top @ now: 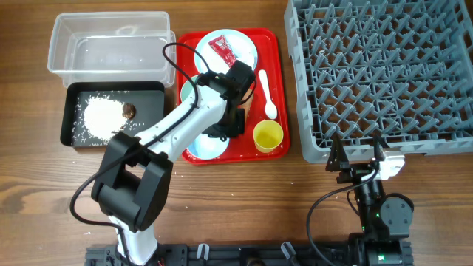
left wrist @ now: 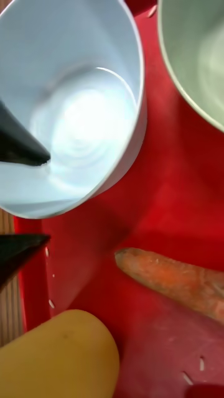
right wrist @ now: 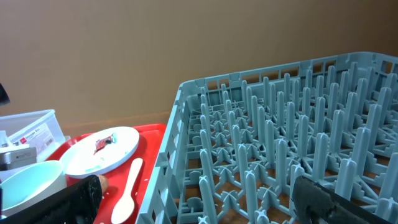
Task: Sort waste into correct bins and load items into the dishwasher rack
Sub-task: 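Place the emptied bowl back on the red tray with the left gripper, then grasp the red wrapper and tissue on the white plate with left gripper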
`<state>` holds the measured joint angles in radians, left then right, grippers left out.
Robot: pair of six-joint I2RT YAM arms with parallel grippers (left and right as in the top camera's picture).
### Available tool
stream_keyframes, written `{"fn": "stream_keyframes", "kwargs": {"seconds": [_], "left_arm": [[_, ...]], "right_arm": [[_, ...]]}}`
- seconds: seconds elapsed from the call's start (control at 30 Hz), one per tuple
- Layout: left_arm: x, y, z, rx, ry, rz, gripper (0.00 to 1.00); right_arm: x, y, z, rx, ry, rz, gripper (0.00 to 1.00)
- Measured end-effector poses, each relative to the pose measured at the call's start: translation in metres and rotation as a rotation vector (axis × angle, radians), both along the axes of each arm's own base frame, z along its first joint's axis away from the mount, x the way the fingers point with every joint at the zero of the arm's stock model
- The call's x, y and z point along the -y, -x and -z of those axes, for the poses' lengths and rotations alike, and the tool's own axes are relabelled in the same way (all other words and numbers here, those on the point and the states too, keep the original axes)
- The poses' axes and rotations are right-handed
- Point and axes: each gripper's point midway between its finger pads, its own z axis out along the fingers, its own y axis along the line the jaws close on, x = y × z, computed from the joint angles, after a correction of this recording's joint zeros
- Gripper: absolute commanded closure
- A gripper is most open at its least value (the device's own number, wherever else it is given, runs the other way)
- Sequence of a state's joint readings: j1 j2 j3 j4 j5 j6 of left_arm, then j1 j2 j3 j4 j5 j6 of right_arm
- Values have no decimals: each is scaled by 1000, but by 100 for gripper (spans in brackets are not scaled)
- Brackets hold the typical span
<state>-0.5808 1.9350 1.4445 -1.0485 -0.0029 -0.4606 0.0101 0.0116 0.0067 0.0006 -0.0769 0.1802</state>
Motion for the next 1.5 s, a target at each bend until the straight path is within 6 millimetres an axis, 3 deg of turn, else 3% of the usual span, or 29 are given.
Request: {"fn": "stream_keyframes", "kwargs": {"seconds": [0.17, 0.23, 0.27, 0.33, 0.4, 0.53, 0.67, 0.77, 0.83, 0.93, 1.03, 1.13, 1.37, 1.43, 1.5], "left_arm": [[-1, 1, 0, -4, -2, 0, 51], [-2, 2, -3, -12, -9, 11, 33], [0, 1, -7, -9, -6, 21, 15], [8, -12, -22, 35, 18, 61, 4], [16, -32, -41, 107, 47, 102, 0], [26, -94, -92, 337, 127, 173, 0], [12, -159, -135, 580, 177, 170, 0], [-3, -194, -149, 682, 177, 159, 0], [-3, -219, -142, 710, 167, 177, 0], [11, -241, -108, 688, 150, 230, 0], [26, -250, -61, 636, 130, 292, 0], [36, -244, -19, 566, 114, 337, 0], [39, -236, 6, 507, 111, 394, 3], [40, -235, 10, 500, 116, 404, 10], [40, -234, 17, 488, 114, 414, 23]], "right_arm": [[0, 0, 0, 0, 0, 0, 0], [0, 0, 0, 0, 0, 0, 0], [0, 0, 0, 0, 0, 0, 0], [0, 0, 0, 0, 0, 0, 0], [0, 0, 0, 0, 0, 0, 0], [0, 0, 0, 0, 0, 0, 0], [0, 0, 0, 0, 0, 0, 0], [0, 0, 0, 0, 0, 0, 0], [0, 0, 0, 0, 0, 0, 0], [0, 0, 0, 0, 0, 0, 0], [0, 0, 0, 0, 0, 0, 0], [0, 0, 0, 0, 0, 0, 0], [0, 0, 0, 0, 0, 0, 0], [0, 0, 0, 0, 0, 0, 0], [0, 0, 0, 0, 0, 0, 0]]}}
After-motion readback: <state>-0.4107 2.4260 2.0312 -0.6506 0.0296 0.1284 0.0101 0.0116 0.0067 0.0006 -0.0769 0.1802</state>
